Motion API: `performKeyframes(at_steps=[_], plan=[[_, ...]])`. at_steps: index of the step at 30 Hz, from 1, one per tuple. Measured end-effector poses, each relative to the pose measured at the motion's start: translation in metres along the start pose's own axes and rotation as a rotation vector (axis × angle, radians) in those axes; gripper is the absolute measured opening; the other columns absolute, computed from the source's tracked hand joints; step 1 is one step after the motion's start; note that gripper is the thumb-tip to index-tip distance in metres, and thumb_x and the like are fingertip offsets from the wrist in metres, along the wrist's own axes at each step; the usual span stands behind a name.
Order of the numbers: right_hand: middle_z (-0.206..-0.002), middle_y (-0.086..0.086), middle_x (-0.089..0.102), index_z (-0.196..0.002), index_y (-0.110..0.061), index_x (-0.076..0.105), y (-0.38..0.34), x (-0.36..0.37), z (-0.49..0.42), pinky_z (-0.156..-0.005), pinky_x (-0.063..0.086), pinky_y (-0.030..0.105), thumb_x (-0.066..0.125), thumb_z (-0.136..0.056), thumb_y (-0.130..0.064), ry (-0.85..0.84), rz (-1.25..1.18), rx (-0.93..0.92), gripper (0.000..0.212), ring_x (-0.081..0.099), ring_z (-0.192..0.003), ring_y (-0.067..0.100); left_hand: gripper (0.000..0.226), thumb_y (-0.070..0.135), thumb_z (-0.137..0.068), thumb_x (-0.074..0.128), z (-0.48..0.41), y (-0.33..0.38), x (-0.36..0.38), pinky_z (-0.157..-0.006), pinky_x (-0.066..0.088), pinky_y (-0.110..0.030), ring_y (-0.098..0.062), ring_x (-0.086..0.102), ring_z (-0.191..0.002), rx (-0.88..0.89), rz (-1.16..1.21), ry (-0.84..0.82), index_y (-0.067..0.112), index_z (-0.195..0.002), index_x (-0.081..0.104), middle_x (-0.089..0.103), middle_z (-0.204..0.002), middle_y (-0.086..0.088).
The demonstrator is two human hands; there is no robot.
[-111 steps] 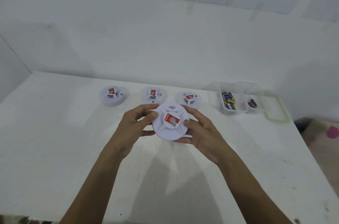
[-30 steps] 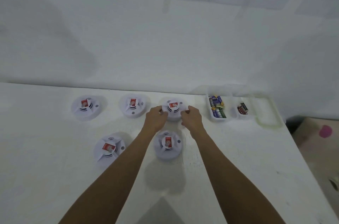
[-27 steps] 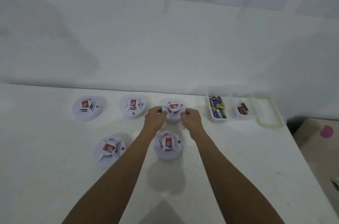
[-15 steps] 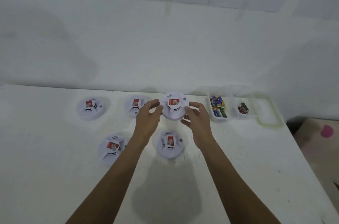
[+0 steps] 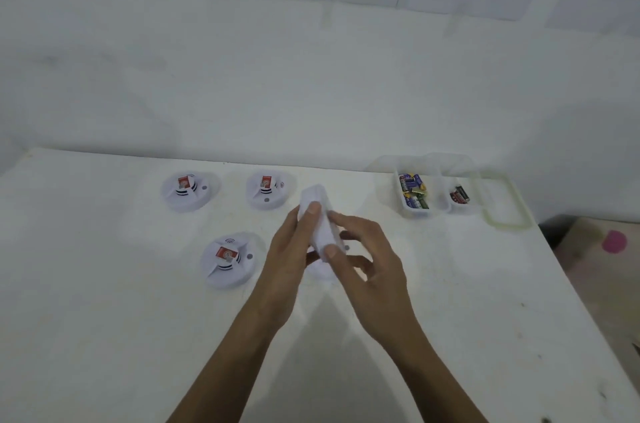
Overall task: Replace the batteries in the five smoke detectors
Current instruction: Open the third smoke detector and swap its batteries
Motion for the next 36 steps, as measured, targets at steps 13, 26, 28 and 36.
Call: performKeyframes(at_steps=[13, 26, 28, 36], plan=[[-0.118, -0.001, 0.054, -0.117, -0.017, 0.063, -0.036, 0.006, 0.044, -0.081, 0.042, 0.003, 0.058, -0.082, -0.05, 0.187, 0.39, -0.22, 0.048, 0.052, -0.107, 0.013, 0.053, 0.047, -0.092, 0.032, 0.042, -0.006, -0.009, -0.075, 0.058, -0.034, -0.023, 0.068, -0.097, -0.164, 0.529, -0.102, 0.016, -0.123, 0.061, 0.069, -0.112, -0.011], [-0.122, -0.008, 0.034, -0.134, -0.027, 0.041, -0.062, 0.022, 0.058, -0.086, 0.051, 0.028, 0.068, -0.076, -0.053, 0.048, 0.526, 0.112, 0.069, 0.035, -0.112, 0.009, 0.055, 0.051, -0.086, 0.033, 0.058, -0.012, -0.009, -0.077, 0.058, -0.033, -0.023, 0.068, -0.095, -0.178, 0.501, -0.069, 0.02, -0.113, 0.07, 0.069, -0.109, -0.01], [-0.119, -0.007, 0.038, -0.129, -0.024, 0.044, -0.064, 0.023, 0.057, -0.082, 0.051, 0.026, 0.068, -0.072, -0.054, 0.082, 0.536, 0.072, 0.069, 0.035, -0.106, 0.008, 0.059, 0.053, -0.088, 0.03, 0.059, -0.013, -0.01, -0.082, 0.057, -0.034, -0.024, 0.066, -0.1, -0.189, 0.501, -0.065, 0.017, -0.125, 0.06, 0.066, -0.116, -0.011], [-0.113, -0.009, 0.034, -0.127, -0.021, 0.041, -0.078, 0.019, 0.054, -0.079, 0.048, 0.023, 0.074, -0.072, -0.041, 0.084, 0.448, 0.07, 0.067, 0.032, -0.108, 0.007, 0.052, 0.05, -0.082, 0.037, 0.062, -0.002, -0.007, -0.069, 0.058, -0.03, -0.019, 0.07, -0.085, -0.132, 0.494, -0.101, 0.02, -0.105, 0.073, 0.072, -0.098, -0.008]])
Point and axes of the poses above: each hand's wrist, its own z-axis away from the middle knuckle, its own x-axis out of the palm, y = z × x, the point moved 2 cm from there along -z, towards the middle knuckle
